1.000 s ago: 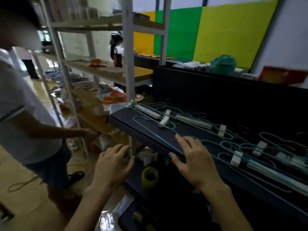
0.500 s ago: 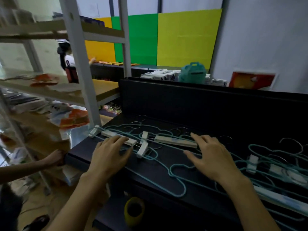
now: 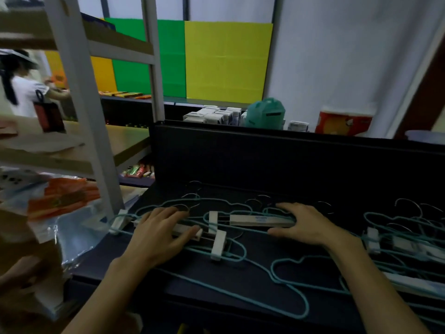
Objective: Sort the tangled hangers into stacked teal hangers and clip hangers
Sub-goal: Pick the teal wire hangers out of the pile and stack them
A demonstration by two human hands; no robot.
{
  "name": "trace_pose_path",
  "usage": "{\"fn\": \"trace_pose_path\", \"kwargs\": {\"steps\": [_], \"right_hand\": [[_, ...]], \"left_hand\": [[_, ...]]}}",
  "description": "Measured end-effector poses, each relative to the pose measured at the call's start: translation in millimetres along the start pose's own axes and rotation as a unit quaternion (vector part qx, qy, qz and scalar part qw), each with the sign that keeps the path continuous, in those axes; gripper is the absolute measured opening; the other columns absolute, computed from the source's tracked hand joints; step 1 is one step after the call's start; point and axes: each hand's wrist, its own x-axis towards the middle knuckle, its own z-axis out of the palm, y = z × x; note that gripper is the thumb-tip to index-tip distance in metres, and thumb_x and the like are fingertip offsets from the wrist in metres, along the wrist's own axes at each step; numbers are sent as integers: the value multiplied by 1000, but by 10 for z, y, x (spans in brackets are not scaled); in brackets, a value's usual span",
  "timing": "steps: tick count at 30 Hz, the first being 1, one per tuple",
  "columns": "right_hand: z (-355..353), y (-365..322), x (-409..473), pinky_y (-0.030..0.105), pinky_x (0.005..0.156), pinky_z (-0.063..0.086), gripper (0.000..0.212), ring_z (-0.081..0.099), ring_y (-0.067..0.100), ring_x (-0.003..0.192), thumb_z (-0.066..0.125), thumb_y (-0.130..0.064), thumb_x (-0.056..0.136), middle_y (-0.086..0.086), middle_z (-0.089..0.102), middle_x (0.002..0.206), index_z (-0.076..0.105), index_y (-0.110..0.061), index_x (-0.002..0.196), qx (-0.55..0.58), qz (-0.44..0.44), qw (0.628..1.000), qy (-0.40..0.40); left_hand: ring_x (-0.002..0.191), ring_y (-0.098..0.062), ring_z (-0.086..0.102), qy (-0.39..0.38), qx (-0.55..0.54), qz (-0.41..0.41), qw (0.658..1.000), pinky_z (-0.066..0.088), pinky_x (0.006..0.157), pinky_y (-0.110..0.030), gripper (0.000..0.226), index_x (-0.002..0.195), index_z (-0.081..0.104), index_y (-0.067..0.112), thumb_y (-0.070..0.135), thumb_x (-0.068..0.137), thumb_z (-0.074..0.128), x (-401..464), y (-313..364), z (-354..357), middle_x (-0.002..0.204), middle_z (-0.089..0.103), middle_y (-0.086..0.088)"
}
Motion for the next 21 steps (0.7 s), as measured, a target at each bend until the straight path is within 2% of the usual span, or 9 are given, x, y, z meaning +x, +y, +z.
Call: {"fn": "trace_pose_path", "kwargs": {"steps": [2, 4, 7, 10, 13, 17, 21], "right_hand": [[17, -43, 32, 35, 106, 38, 99, 41, 19, 130, 68, -75, 59, -4, 40, 145, 34, -33, 142, 18, 24, 999, -24], [50, -56, 41, 35, 107, 36, 103, 38, 20, 132, 69, -77, 54, -5, 39, 146, 34, -35, 142, 18, 41, 998, -37], [127, -71, 19, 38, 109, 34, 104, 37, 19, 133, 71, -75, 52, -6, 39, 146, 36, -35, 141, 14, 56, 998, -21], [199, -104, 3, 36, 110, 33, 94, 38, 17, 132, 75, -64, 60, -7, 42, 145, 38, -33, 141, 9, 48, 999, 11], [220, -142, -19, 35, 110, 33, 93, 39, 16, 132, 77, -60, 60, -7, 42, 144, 39, -33, 140, 25, 43, 998, 38], [225, -202, -2, 35, 109, 34, 92, 40, 16, 130, 78, -59, 60, -5, 44, 141, 40, -32, 139, 6, 33, 998, 49], [203, -212, -30, 36, 106, 36, 90, 41, 18, 128, 78, -61, 58, -6, 45, 137, 42, -35, 137, 24, 26, 998, 52]], "left_hand": [[127, -14, 39, -12, -20, 23, 999, 28, 104, -34, 96, 132, 48, 34, 88, 67, 4, -7, -101, -6, 137, 48, 9], [127, -12, 38, -16, -23, 54, 998, 25, 106, -32, 95, 135, 45, 35, 90, 67, 7, -10, -193, -14, 138, 47, 10], [130, -11, 36, -26, -18, 96, 995, 23, 108, -31, 98, 138, 41, 34, 92, 65, 11, 4, -313, -18, 140, 45, 10], [131, -13, 36, -30, -18, 130, 991, 24, 109, -33, 100, 141, 39, 33, 94, 64, 19, 14, -388, 5, 142, 43, 8], [131, -14, 35, -26, -26, 139, 990, 24, 109, -34, 101, 142, 36, 31, 94, 64, 27, 8, -414, 10, 143, 42, 7], [135, -13, 28, -58, -14, 147, 987, 18, 112, -35, 104, 146, 28, 32, 94, 61, 31, 34, -430, -3, 147, 33, 7], [134, -14, 29, -49, -11, 143, 988, 20, 111, -36, 104, 145, 30, 31, 93, 62, 31, 11, -406, -3, 146, 34, 6]]}}
